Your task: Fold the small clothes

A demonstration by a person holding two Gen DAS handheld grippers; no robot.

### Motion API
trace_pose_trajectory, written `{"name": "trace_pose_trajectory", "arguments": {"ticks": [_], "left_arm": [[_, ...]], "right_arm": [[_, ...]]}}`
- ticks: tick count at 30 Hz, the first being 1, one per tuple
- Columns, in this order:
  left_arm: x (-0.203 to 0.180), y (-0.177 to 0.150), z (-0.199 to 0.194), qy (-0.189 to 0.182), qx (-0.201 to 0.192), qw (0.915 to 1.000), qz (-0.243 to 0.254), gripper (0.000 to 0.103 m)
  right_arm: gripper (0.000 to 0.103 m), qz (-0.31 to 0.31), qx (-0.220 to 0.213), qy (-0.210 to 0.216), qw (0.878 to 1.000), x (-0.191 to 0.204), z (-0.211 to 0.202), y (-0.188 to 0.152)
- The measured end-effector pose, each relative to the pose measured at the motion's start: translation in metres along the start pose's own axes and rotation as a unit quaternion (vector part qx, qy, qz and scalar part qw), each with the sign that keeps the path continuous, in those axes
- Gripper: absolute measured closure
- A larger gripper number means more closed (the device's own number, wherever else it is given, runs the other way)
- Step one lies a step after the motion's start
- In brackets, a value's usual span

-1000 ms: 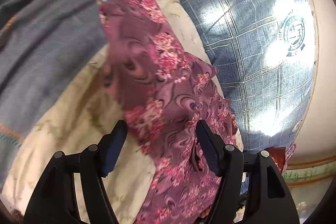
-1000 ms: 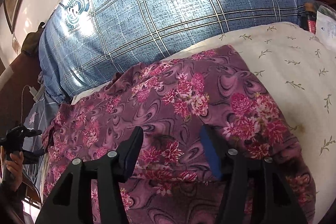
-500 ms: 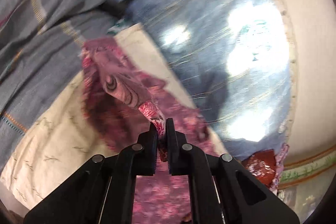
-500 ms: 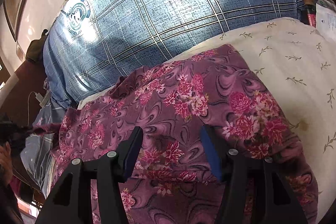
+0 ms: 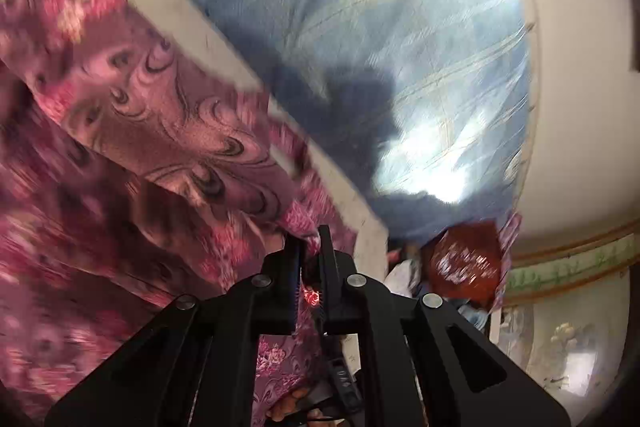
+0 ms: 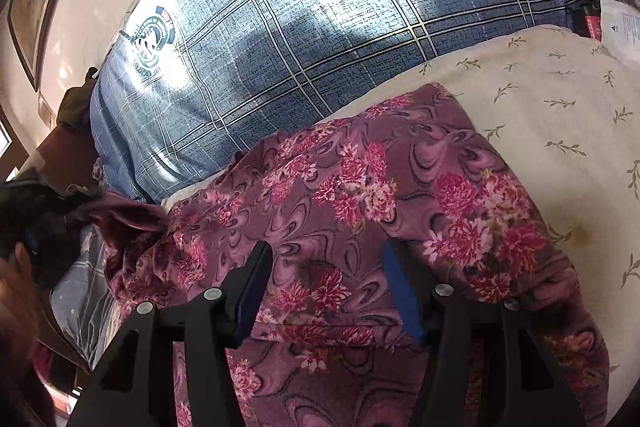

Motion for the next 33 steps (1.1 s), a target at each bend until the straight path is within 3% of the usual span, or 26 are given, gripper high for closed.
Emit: {"name": "trace_pose_trajectory", "arguments": {"ticks": [4,7,9,12,14,16,17,19,23,25,26,27,30,33], "left_arm": [[0.025,-0.029,0.05,0.049,0.053,0.9974,0.008,0.098],[0.029,-0.036,0.043,0.05,0.077,0.9956,0.019,0.094],[0.026,-0.043,0.02,0.03,0.096,0.9945,0.03,0.074],[0.021,-0.036,-0.031,0.01,0.061,0.996,0.065,0.045],[0.021,-0.023,-0.06,0.005,0.029,0.9962,0.082,0.039],[0.029,-0.009,-0.089,0.007,-0.005,0.9963,0.086,0.038],[0.034,-0.002,-0.097,0.012,-0.017,0.9962,0.084,0.038],[0.05,0.013,-0.115,0.017,-0.041,0.9967,0.067,0.038],[0.075,0.031,-0.125,0.007,-0.056,0.9983,0.014,0.038],[0.085,0.037,-0.127,0.004,-0.06,0.9982,-0.006,0.038],[0.084,0.036,-0.123,0.002,-0.061,0.9981,-0.009,0.039],[0.088,0.039,-0.124,0.0,-0.061,0.9981,-0.013,0.038],[0.09,0.041,-0.122,-0.008,-0.062,0.9978,-0.022,0.038],[0.089,0.041,-0.113,-0.015,-0.054,0.9981,-0.027,0.038]], "right_arm": [[0.043,0.003,-0.001,0.004,1.0,-0.001,0.0,0.0],[0.043,0.003,0.001,0.003,1.0,-0.001,-0.001,0.0],[0.043,0.003,0.01,-0.003,1.0,0.0,0.001,0.001],[0.04,0.016,0.041,-0.01,0.999,0.009,0.004,0.01],[0.039,0.046,0.042,0.047,0.997,0.026,0.008,0.015],[0.036,0.085,0.055,0.098,0.99,0.046,0.018,0.015],[0.029,0.102,0.069,0.118,0.985,0.056,0.025,0.011],[0.028,0.126,0.093,0.145,0.977,0.074,0.041,0.004],[0.028,0.152,0.111,0.168,0.968,0.102,0.067,0.006],[0.047,0.15,0.127,0.2,0.96,0.12,0.076,0.007],[0.086,0.147,0.138,0.216,0.955,0.128,0.079,0.008],[0.095,0.139,0.138,0.216,0.957,0.131,0.076,0.01],[0.095,0.108,0.076,0.196,0.972,0.122,0.046,0.035],[0.095,0.11,0.026,0.191,0.975,0.102,0.009,0.064]]}}
Point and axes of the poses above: each gripper's, at about its wrist camera, not at the fingertips, and z roughly the way its jaws point, x to its left, y to its top, the point moved 9 cm from there along z, roughly the way its jaws point, and after that the axes turned 12 degrees about -z, right-handed, at the moved point
